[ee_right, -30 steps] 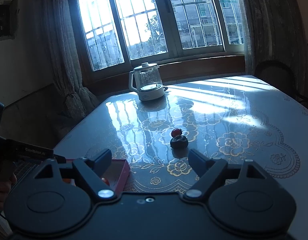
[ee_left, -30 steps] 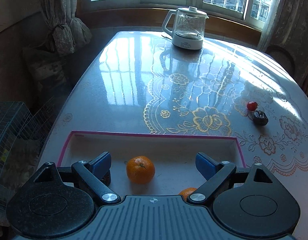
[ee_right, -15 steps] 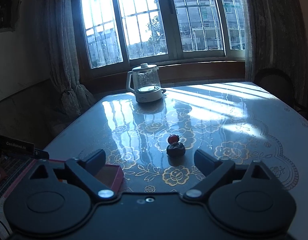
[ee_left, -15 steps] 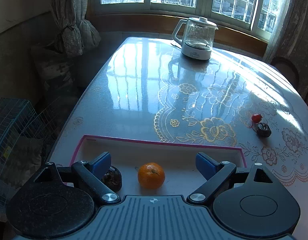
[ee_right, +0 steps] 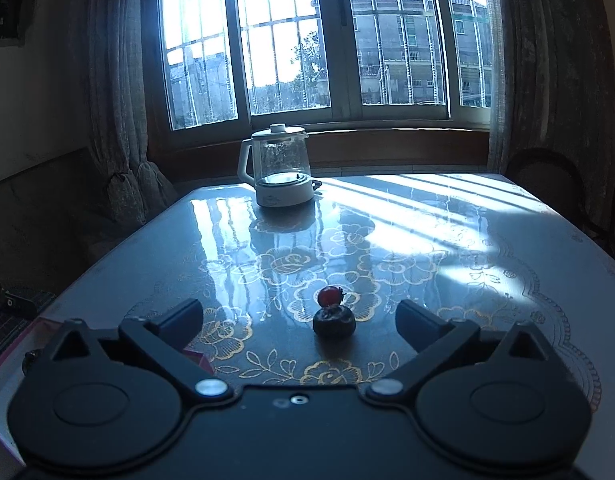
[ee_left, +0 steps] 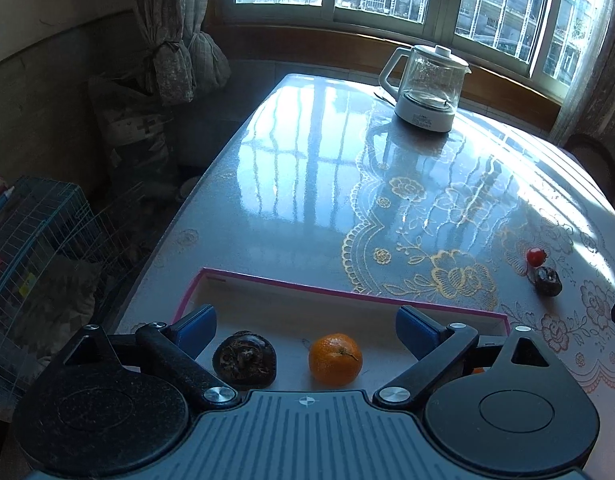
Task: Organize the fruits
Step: 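Close the right tool around the dark plum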
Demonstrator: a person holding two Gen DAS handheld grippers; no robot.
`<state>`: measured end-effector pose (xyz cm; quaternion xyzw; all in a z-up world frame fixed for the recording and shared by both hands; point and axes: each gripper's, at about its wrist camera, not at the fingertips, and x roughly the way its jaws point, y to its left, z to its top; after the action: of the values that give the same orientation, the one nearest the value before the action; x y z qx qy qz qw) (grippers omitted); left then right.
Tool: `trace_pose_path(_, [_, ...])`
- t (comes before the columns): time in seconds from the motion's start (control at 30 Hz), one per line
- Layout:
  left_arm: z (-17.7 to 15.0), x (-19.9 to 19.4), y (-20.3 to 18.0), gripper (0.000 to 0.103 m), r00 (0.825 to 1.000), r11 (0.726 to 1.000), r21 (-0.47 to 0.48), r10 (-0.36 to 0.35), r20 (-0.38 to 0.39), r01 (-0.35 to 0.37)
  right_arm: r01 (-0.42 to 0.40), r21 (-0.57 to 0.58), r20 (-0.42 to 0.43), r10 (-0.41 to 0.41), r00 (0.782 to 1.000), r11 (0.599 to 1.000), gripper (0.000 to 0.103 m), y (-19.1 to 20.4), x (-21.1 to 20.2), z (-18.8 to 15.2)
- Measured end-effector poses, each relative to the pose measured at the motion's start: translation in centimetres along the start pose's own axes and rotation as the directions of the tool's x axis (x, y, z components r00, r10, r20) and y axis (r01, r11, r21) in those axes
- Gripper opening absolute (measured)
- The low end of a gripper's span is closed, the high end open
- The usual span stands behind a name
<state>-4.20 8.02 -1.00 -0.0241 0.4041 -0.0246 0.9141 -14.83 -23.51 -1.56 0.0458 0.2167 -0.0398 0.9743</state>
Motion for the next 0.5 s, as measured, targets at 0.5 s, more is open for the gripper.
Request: trace_pose_path(0.5, [0.2,0.8,0.8,0.101,0.998,0.997,-0.047,0.062,0.005,-0.062,0.058,-0.103,-0.046,-0.063,0.997,0.993,0.103,0.1,6.2,0.2])
